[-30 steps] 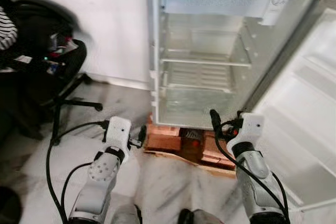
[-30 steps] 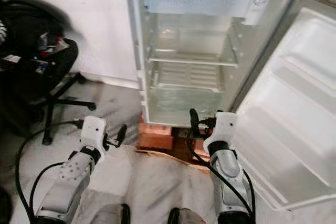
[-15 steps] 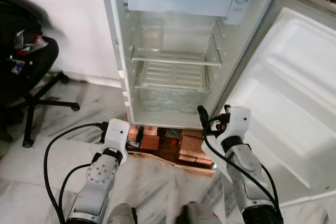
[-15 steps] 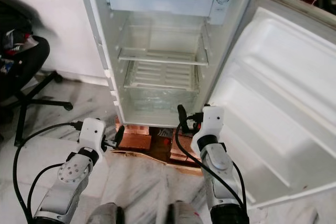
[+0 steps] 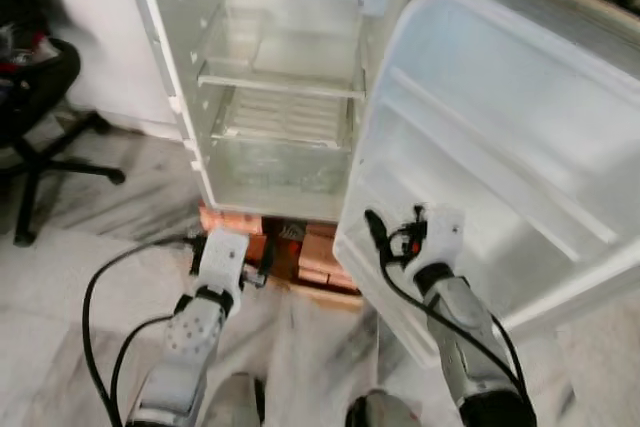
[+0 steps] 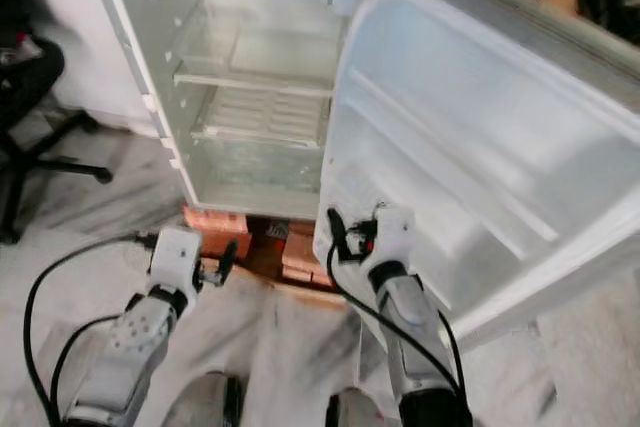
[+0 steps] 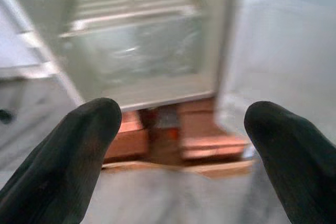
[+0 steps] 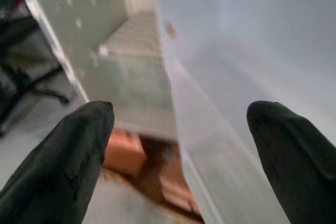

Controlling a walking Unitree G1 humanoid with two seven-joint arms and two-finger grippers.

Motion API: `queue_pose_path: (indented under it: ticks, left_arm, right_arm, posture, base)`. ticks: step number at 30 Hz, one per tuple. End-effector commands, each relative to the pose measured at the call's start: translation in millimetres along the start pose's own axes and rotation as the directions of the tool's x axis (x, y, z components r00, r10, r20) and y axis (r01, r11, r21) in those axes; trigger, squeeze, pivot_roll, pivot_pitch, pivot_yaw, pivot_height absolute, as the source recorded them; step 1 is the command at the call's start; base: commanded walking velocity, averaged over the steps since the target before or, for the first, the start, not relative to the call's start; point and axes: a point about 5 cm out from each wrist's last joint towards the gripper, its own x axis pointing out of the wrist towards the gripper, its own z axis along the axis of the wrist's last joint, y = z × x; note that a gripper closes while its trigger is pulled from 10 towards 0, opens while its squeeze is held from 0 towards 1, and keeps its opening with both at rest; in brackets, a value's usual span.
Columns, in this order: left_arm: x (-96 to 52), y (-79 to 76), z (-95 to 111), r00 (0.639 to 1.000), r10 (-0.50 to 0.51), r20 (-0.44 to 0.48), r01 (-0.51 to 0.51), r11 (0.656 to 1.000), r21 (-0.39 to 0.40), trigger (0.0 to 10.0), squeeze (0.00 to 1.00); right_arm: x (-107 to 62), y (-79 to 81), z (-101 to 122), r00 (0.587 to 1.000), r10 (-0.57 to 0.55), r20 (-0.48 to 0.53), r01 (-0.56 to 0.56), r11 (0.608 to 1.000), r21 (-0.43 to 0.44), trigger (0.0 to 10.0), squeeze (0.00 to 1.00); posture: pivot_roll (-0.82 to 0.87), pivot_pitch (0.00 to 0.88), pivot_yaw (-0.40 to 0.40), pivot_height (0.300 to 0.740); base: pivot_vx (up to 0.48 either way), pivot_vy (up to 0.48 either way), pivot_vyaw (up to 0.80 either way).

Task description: Restocking fridge

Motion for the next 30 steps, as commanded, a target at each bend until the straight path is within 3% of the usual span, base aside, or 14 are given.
queue_pose_path:
  ticks: [1,9,20,28,30]
  left_arm:
    - [-1.3,-2.3,1,1.0,-0.015,0.004,0.015,1.0,0.018,10.0,0.0]
    - [-2.6,-3.5,2,1.0,-0.015,-0.009,0.015,0.999,0.031,10.0,0.0]
    - [-4.7,-0.6,6,1.0,-0.008,0.029,0.008,1.0,-0.007,10.0,0.0]
    - [-6.3,4.6,2,0.999,0.034,0.004,-0.033,0.998,-0.05,10.0,0.0]
    - [-6.2,3.9,0,1.0,0.023,-0.002,-0.024,0.998,-0.055,10.0,0.0]
  right_arm:
    - [-2.8,-0.6,-5,1.0,0.018,-0.026,-0.018,1.0,0.009,10.0,0.0]
    - [-2.0,-7.2,-5,0.999,0.024,-0.041,-0.024,1.0,-0.005,10.0,0.0]
    - [-3.3,-19.9,-2,0.999,-0.046,-0.023,0.046,0.999,-0.016,10.0,0.0]
    - [-3.1,-31.3,5,0.989,-0.143,0.02,0.144,0.988,-0.06,10.0,0.0]
    - [-2.5,-35.2,7,0.984,-0.178,0.029,0.18,0.978,-0.105,10.0,0.0]
  posture:
    - [0.15,0.147,-0.052,0.74]
    - [0.15,0.153,-0.052,0.74]
    - [0.15,0.15,-0.054,0.74]
    - [0.14,0.143,-0.054,0.74]
    - [0.14,0.133,-0.056,0.74]
  base:
    - [-0.319,-0.36,0.0]
    - [-0.305,-0.366,0.0]
    - [-0.044,0.0,0.0]
    - [0.0,0.0,0.0]
    - [0.0,0.0,0.0]
